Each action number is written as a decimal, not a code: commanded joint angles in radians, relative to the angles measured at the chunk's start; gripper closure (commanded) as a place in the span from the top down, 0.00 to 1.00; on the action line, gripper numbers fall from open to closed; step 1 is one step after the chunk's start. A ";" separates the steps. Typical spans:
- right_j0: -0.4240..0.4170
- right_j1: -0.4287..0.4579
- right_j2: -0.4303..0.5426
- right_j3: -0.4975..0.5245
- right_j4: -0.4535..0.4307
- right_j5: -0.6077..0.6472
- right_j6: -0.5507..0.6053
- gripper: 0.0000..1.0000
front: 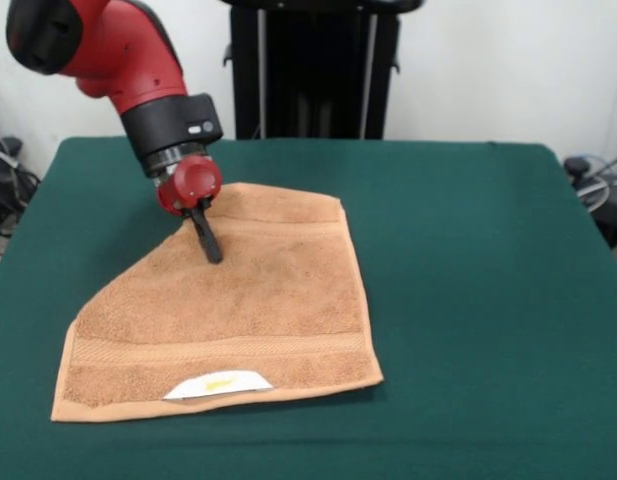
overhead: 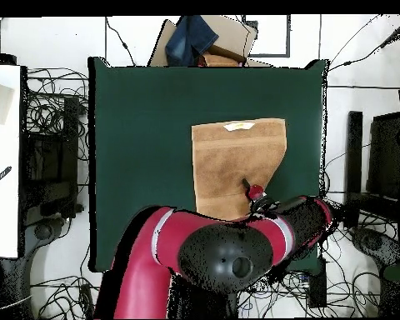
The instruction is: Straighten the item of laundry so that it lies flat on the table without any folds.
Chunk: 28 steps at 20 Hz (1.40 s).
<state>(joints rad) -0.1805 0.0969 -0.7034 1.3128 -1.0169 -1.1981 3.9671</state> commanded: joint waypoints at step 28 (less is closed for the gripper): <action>0.019 0.278 0.288 -0.268 0.566 0.625 -0.128 0.00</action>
<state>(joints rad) -0.1863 0.1130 -0.7036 1.3601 -0.8178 -1.1929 3.9671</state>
